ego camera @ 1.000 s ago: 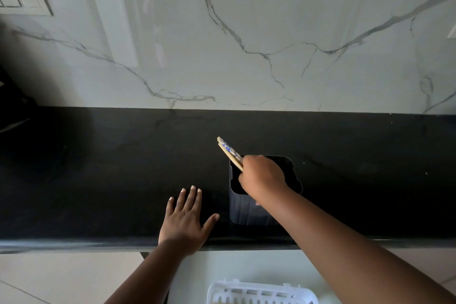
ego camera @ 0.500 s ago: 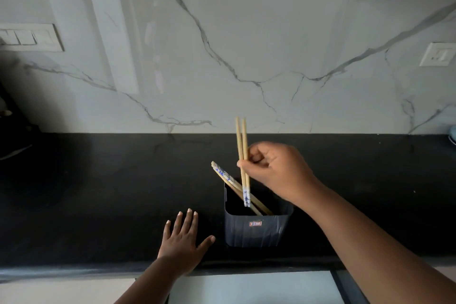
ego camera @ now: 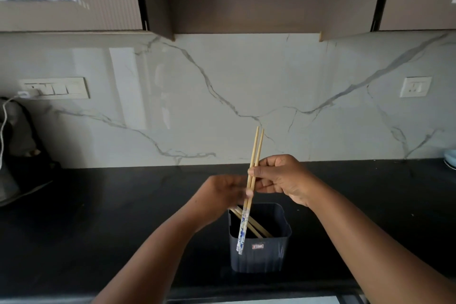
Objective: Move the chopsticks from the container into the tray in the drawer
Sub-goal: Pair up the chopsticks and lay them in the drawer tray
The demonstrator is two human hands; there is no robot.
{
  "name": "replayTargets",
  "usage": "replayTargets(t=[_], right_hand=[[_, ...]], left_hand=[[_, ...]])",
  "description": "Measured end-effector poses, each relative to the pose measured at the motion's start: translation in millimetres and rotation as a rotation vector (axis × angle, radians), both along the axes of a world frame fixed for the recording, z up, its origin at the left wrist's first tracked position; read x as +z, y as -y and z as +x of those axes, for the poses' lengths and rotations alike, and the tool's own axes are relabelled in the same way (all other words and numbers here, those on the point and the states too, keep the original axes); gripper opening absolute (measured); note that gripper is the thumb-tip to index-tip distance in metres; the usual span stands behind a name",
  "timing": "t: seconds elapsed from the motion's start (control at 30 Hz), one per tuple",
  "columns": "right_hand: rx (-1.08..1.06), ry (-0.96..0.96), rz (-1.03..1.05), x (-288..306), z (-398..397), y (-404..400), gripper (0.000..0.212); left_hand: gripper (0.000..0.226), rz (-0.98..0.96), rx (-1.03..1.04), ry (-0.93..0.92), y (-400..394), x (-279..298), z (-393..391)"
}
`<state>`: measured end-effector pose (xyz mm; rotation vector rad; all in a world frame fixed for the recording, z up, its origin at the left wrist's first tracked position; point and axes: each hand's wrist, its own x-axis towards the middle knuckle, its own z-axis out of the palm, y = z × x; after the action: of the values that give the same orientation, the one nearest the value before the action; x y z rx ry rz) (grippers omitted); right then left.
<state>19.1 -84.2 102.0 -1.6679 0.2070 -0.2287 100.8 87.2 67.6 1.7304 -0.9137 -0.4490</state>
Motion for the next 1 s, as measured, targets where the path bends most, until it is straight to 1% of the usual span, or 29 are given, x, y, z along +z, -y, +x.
replayTargets(t=[0.03, 0.07, 0.17, 0.23, 0.37, 0.6, 0.7, 0.77, 0.83, 1.0], right_hand=[[-0.005, 0.001, -0.002, 1.0, -0.6, 0.0, 0.025], [-0.007, 0.001, -0.008, 2.6, -1.3, -0.1, 0.026], [-0.005, 0.003, -0.053, 5.3, -4.1, -2.0, 0.023], [-0.015, 0.011, -0.094, 4.5, -5.7, -3.9, 0.018], [-0.047, 0.016, -0.133, -0.7, -5.9, -5.4, 0.017], [-0.055, -0.072, -0.057, -17.0, -6.0, -10.1, 0.011], [-0.033, -0.095, -0.005, -24.5, -6.9, -10.8, 0.022], [-0.016, -0.081, 0.020, -28.4, -7.1, -10.1, 0.025], [-0.003, -0.056, 0.018, -31.5, -6.7, -8.6, 0.023], [-0.030, -0.017, -0.048, -32.1, -4.8, -2.7, 0.018]], left_hand=[[0.010, 0.019, -0.015, -0.035, 0.3, 1.3, -5.2], [0.007, 0.014, -0.012, -0.086, 0.5, 0.6, -9.5], [0.007, -0.019, 0.007, -0.233, 1.5, -3.0, -17.4], [0.008, -0.024, 0.005, -0.271, 2.5, -3.6, -20.0], [0.009, -0.003, 0.016, -0.286, 4.8, -6.5, -23.2], [0.006, 0.065, 0.050, -0.300, 7.8, -25.0, -26.3], [0.008, 0.087, 0.063, -0.283, 7.8, -30.8, -25.7], [0.011, 0.078, 0.073, -0.274, 7.8, -31.7, -25.3], [0.011, 0.062, 0.086, -0.266, 8.7, -30.3, -24.8], [0.010, 0.049, 0.086, -0.222, 14.4, -27.3, -23.3]])
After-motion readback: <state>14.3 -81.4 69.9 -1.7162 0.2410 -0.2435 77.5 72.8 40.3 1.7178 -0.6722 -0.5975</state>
